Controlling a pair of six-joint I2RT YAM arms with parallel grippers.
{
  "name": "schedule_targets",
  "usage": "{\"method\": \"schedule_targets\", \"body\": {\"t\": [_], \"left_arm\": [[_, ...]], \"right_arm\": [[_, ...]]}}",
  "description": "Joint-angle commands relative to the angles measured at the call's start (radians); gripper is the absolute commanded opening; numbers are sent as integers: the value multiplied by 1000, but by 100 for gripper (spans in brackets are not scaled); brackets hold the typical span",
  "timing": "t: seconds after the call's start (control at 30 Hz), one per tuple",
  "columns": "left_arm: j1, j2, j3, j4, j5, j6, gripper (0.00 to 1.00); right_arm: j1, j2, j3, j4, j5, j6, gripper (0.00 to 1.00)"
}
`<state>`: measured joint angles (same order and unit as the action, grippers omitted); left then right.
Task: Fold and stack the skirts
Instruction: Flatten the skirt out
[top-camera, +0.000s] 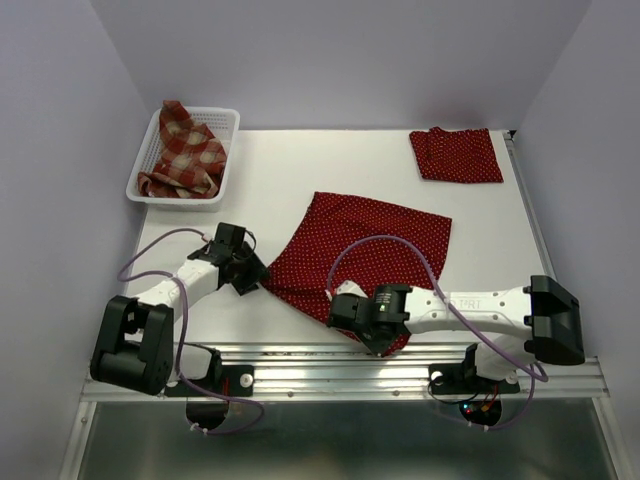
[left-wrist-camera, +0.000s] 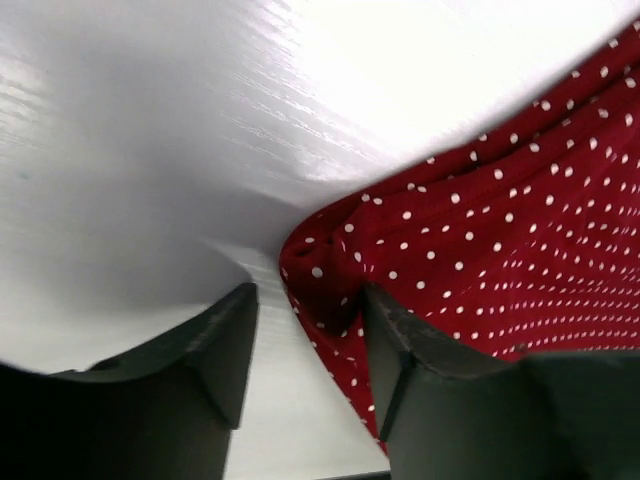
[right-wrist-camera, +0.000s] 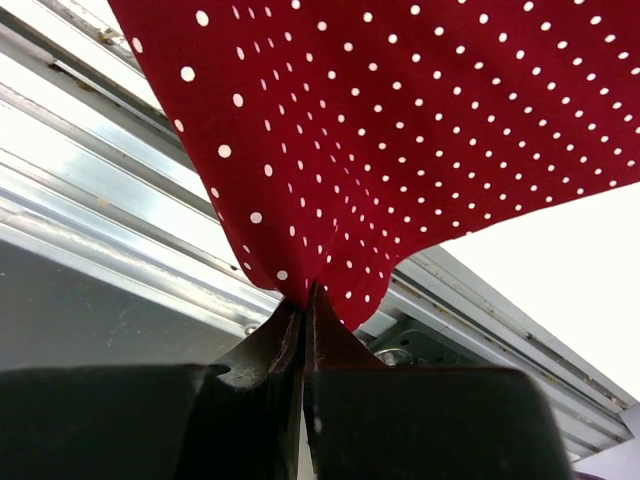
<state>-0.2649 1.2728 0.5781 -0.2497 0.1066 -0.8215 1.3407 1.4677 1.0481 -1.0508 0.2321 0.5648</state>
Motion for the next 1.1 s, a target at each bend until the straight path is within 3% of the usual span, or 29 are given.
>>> {"method": "schedule_targets", "body": {"t": [0.0,0.1,0.13,0.2,0.37,0.5,0.63,0.77,0.9,1.07], "left_arm": [[-4,74,32,49,-51,-18,46],[-4,134,67,47,-70,-2,43],[-4,149,74,47,-61,5,33],[-5,152,80,61,-32,18,0],[4,93,169,-47,-157,18,0],[16,79,377,-40,-209,10,0],[33,187,590,-75,-220,10,0],[38,328,850,-182,-235,42,0],[38,434,1020,-218,-239,71,0],[53,502,1112,-275,-231,76,0]], "right_arm": [[-2,-43,-2,26,-22,-6,1],[-2,-79,10,6,-24,-2,1],[-11,-95,13,0,-17,3,1],[-37,-130,16,-5,-19,4,1],[-147,-165,58,-15,56,-26,1],[-380,-216,93,118,41,-217,1],[-488,-187,164,251,104,-356,1],[-589,-158,237,256,9,-433,1],[-617,-147,253,245,-65,-463,1],[-626,-149,305,203,-84,-474,1]]}}
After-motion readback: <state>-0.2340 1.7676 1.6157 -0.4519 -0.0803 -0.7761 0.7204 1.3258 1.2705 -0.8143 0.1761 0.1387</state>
